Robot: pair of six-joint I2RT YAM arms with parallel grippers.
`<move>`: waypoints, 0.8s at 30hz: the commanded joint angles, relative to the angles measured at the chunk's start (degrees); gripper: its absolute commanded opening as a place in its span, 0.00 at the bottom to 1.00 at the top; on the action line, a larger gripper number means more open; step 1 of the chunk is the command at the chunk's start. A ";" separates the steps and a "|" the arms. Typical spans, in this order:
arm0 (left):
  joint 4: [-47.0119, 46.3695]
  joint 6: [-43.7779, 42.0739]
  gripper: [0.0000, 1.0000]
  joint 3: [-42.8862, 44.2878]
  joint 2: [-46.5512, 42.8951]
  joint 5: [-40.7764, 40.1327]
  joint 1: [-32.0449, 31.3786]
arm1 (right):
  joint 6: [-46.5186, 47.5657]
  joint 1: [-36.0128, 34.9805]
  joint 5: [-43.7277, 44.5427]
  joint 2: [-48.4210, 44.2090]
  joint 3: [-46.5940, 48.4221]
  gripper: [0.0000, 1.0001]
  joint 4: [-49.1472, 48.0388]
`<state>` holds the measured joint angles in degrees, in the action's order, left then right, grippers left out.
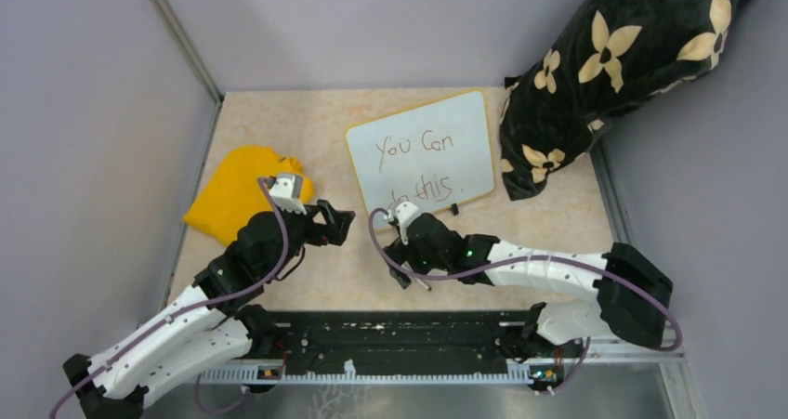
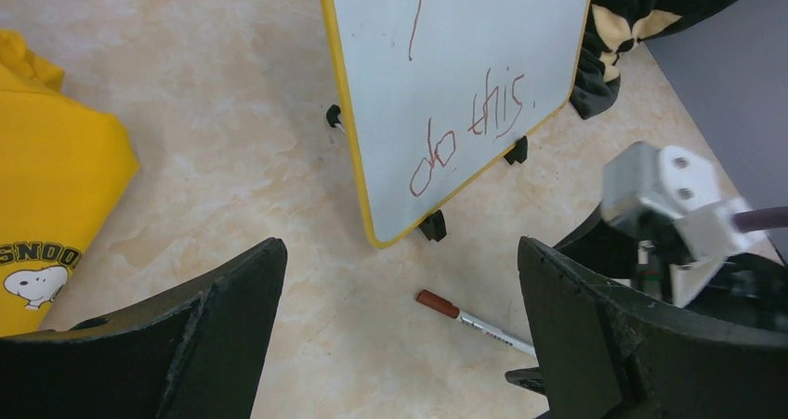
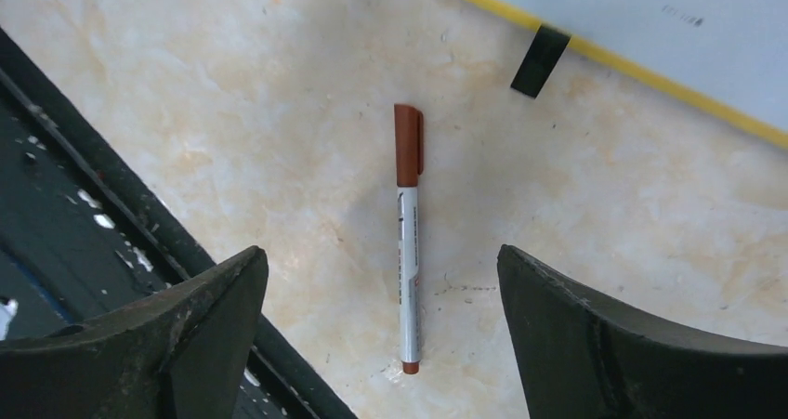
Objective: Write a sentence on the whiteboard
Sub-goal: Reset both arms
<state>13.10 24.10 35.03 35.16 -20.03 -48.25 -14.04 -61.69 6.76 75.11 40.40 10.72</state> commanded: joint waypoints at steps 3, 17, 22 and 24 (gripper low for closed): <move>2.32 4.94 0.99 2.72 2.21 -3.49 -0.20 | -0.46 0.26 3.52 -8.42 4.83 0.96 -1.03; 8.00 12.10 0.99 5.29 5.98 -12.46 -0.18 | -2.76 0.24 25.50 -31.87 -4.86 0.99 -25.38; 6.60 10.26 0.99 5.39 4.84 -11.41 -0.18 | -1.47 0.26 31.59 -36.18 -6.43 0.99 -23.64; 5.49 8.93 0.99 4.51 4.14 -11.29 -0.19 | -2.46 0.25 34.80 -37.50 -7.17 0.99 -22.69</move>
<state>20.14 34.89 38.72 40.80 -31.07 -48.25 -16.62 -61.69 33.80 39.38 34.35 -10.02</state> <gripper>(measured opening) 0.989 0.985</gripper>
